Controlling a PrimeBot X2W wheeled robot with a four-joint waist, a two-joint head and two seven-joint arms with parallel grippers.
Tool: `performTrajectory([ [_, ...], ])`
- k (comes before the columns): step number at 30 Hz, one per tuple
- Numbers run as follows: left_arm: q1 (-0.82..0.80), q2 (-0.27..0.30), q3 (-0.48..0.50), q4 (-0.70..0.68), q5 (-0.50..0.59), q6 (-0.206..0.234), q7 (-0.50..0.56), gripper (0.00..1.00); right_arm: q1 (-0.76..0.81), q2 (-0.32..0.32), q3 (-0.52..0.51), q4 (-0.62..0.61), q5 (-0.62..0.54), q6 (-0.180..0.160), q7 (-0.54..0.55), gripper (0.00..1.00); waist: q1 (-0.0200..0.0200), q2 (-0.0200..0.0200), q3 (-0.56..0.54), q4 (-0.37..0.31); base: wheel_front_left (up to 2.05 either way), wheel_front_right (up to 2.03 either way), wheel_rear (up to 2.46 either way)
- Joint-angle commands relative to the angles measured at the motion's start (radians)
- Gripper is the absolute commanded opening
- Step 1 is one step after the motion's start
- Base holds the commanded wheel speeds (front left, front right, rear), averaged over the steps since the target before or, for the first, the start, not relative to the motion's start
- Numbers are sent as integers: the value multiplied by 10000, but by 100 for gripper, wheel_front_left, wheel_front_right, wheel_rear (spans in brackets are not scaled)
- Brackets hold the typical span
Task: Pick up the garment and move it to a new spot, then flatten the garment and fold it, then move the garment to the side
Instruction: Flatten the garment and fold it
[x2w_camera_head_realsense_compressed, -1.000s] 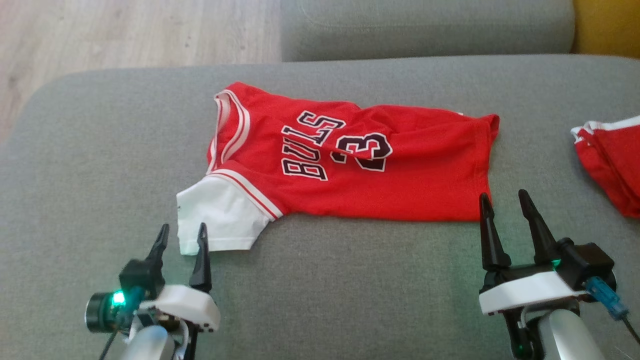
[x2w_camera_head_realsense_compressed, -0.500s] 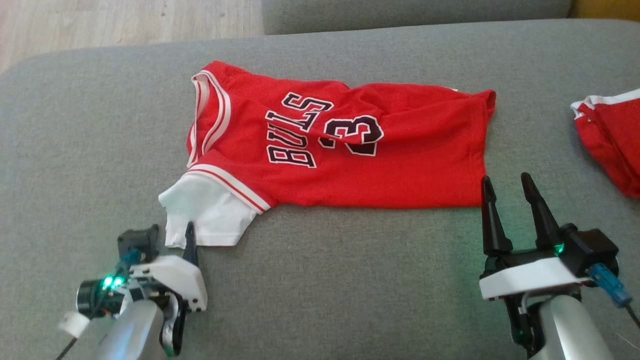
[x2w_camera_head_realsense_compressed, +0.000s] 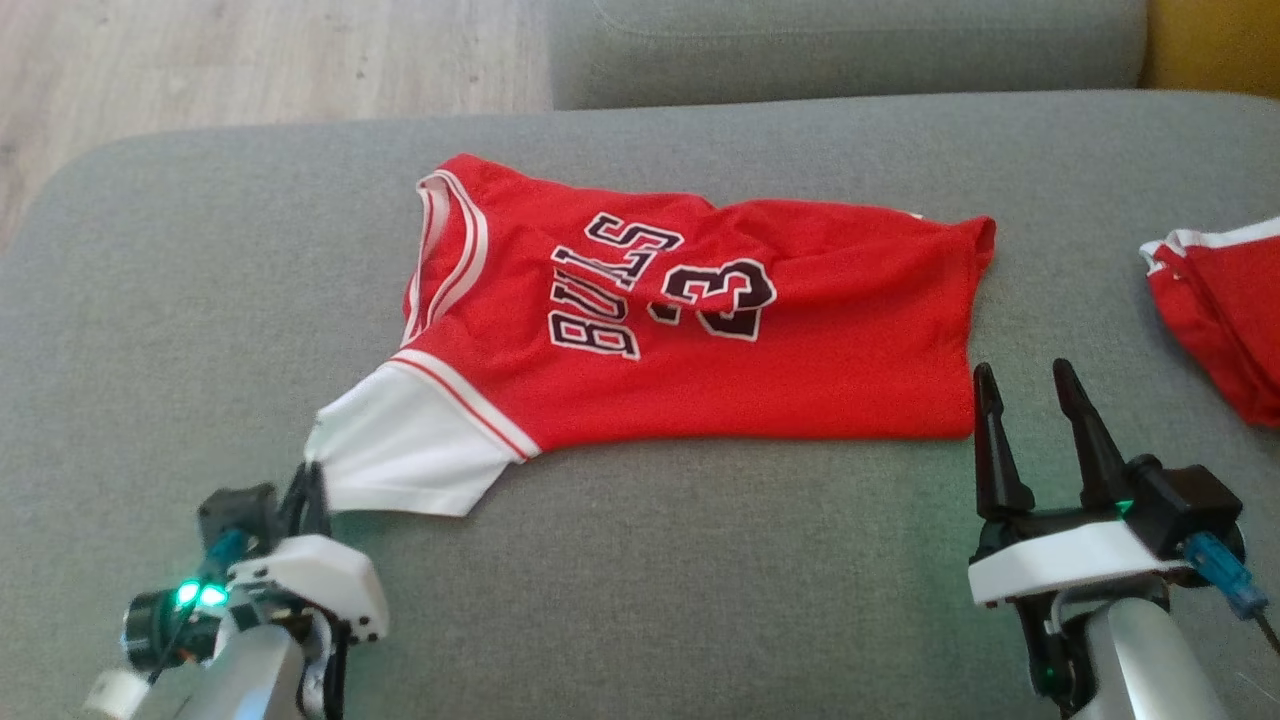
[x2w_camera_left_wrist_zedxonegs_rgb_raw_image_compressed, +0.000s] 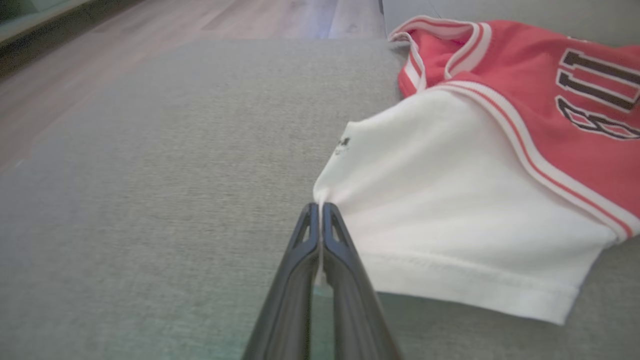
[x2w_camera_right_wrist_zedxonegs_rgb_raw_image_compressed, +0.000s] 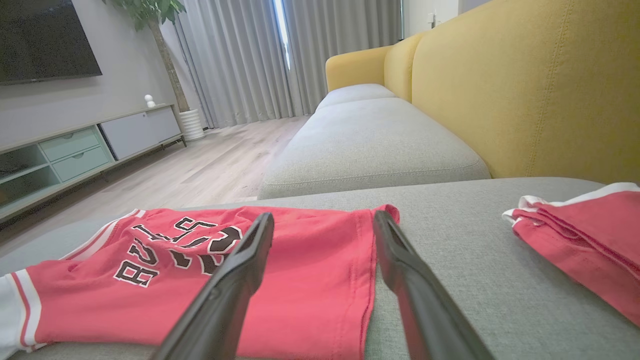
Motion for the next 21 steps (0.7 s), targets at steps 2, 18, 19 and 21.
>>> performTrajectory([
  [2,-68,478,570,-374,-151,244,-347,0,-172,-35,191,-209,-80,-7,-111,100,0,0,-185,135,0,0,0],
  [18,315,656,856,-1380,-189,733,-1253,100,-151,-35,135,44,3,-7,-111,100,0,0,-417,248,0,0,0],
  [19,312,652,856,-1577,-146,710,-1361,100,-147,-35,126,-2,28,-7,-111,100,0,0,-430,237,0,0,0],
  [21,288,625,843,-2143,-42,535,-1540,100,-126,-35,122,-132,60,-7,-111,100,0,0,-458,212,0,0,0],
])
